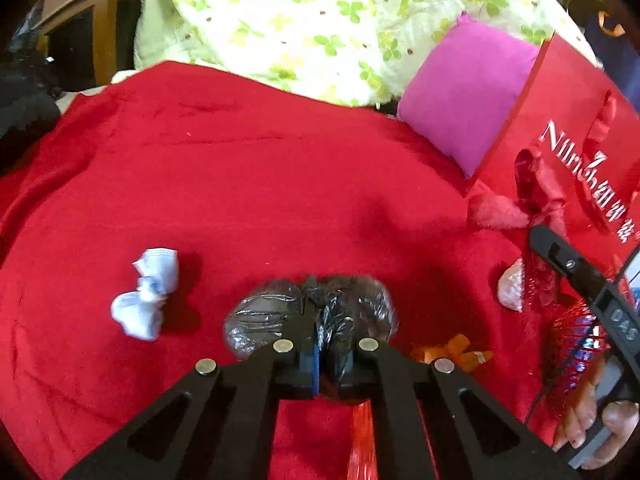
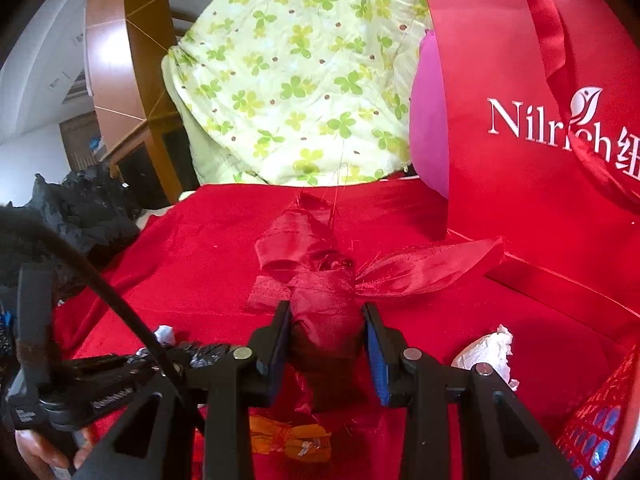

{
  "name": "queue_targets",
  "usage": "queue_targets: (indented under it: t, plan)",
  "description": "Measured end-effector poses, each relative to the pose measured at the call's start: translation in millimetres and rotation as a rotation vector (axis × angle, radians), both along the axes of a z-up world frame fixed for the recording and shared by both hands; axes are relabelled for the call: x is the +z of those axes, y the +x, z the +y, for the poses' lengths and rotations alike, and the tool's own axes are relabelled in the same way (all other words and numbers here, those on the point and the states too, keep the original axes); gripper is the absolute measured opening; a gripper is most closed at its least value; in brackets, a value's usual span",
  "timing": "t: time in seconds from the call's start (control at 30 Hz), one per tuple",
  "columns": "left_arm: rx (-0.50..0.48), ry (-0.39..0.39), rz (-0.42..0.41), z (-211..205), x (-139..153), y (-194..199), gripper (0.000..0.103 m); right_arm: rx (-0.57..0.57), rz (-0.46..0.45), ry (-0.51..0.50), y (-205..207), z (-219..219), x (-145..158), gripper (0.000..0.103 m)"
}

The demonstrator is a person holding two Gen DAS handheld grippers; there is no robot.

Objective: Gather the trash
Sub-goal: 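Grasp the black plastic bag with the left gripper while the right grasps the red ribbon, then lift the black bag with the left gripper and carry it toward the basket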

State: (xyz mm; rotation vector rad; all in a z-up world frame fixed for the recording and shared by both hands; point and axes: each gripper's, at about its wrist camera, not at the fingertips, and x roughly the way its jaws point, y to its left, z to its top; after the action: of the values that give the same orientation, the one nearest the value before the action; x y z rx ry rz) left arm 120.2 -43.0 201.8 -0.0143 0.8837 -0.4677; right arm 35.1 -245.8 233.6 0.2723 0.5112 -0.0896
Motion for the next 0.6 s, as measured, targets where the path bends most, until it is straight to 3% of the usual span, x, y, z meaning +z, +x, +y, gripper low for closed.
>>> queue_targets:
  t: [0.3,0.6]
  plan:
    - [0.042,-0.011,-0.143,48.1,55.1,-57.1,0.005,0.063,-0.068,-0.004,-36.3,22.3,19.0,0.037]
    - [0.097,-0.019,-0.218,75.4,93.2,-103.1,0.004,0.131,-0.18,-0.064,-80.1,52.0,44.6,0.037]
